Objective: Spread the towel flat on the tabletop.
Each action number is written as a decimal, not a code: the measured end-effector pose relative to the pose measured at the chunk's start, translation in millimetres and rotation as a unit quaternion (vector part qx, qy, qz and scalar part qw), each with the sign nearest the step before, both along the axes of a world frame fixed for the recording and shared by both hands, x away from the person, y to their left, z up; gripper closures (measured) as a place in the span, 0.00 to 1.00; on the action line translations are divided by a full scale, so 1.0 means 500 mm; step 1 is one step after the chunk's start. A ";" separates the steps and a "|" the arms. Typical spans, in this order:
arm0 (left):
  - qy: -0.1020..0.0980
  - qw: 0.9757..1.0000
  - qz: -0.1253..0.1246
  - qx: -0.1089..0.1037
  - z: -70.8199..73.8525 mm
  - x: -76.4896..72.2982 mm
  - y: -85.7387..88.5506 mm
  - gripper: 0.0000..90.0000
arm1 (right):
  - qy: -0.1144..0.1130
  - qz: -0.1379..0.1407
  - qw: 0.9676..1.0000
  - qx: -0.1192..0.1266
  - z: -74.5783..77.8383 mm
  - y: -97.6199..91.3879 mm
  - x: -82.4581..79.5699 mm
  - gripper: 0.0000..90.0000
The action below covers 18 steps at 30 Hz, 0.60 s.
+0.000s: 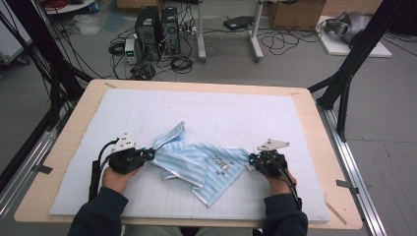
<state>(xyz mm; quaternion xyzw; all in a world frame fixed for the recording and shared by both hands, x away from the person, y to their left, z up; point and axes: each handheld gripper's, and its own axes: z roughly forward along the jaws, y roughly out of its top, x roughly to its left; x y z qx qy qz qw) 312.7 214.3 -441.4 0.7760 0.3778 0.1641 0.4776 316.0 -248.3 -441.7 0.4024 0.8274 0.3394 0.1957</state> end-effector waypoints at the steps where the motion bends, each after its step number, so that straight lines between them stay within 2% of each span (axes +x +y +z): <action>1: 0.003 1.000 0.002 -0.003 -0.004 -0.004 0.004 0.96 | 0.001 -0.002 1.000 -0.002 0.001 -0.007 -0.010 0.93; 4: 0.015 1.000 0.004 -0.007 -0.017 -0.017 0.016 0.96 | -0.001 -0.005 1.000 -0.003 0.001 -0.027 -0.041 0.93; 9: 0.010 1.000 0.002 -0.017 -0.008 -0.029 0.020 0.92 | -0.007 0.008 1.000 0.002 0.009 -0.042 -0.078 0.91; 10: 0.009 1.000 0.013 -0.023 -0.005 -0.028 0.020 0.83 | -0.016 0.014 1.000 0.009 0.014 -0.041 -0.081 0.85; 11: 0.007 0.999 0.026 -0.031 -0.001 -0.026 0.022 0.70 | -0.025 0.016 0.999 0.017 0.021 -0.040 -0.081 0.76; 12: 0.000 0.998 0.040 -0.044 0.003 -0.025 0.024 0.51 | -0.039 0.013 0.998 0.045 0.039 -0.036 -0.074 0.66; 13: -0.008 0.997 0.049 -0.056 0.008 -0.024 0.027 0.47 | -0.050 0.011 0.997 0.055 0.049 -0.033 -0.067 0.62; 15: -0.020 0.996 0.055 -0.061 0.020 -0.018 0.030 0.42 | -0.064 0.008 0.996 0.069 0.069 -0.019 -0.049 0.57; 17: -0.029 0.996 0.055 -0.067 0.033 -0.009 0.028 0.41 | -0.072 0.018 0.995 0.067 0.085 0.004 -0.023 0.56; 18: -0.035 0.995 0.052 -0.071 0.039 -0.004 0.026 0.41 | -0.072 0.018 0.995 0.067 0.085 0.004 -0.023 0.56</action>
